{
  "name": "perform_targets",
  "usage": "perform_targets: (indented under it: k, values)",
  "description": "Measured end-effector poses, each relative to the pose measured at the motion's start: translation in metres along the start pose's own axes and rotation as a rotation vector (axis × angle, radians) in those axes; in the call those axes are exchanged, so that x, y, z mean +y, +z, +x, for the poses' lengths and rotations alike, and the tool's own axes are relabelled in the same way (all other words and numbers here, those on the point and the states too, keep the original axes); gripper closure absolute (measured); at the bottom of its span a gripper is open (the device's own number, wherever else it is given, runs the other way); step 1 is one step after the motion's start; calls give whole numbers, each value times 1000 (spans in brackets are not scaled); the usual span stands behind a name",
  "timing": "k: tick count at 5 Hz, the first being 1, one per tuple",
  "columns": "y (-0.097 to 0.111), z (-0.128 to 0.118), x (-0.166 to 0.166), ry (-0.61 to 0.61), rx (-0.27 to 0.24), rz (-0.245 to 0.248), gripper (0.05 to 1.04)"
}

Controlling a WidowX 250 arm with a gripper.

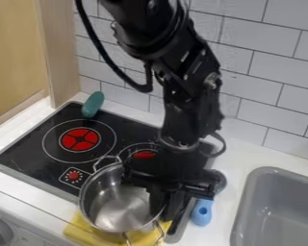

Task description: Put the metal pot on top of the yellow cloth at the bottom right of the stove

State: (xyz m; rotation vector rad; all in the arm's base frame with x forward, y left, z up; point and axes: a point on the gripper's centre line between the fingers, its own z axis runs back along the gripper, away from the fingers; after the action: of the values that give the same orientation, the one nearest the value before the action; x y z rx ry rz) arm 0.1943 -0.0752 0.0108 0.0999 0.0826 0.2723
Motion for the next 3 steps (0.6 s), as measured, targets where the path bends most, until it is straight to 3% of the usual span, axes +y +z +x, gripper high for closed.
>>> perform_targets:
  k: [1,2,3]
  values:
    - [-1,-3,-5,-43,25,-55,810]
    - [6,0,-1,-106,21,-125,523]
    - [22,2,4,-112,-10,-149,218]
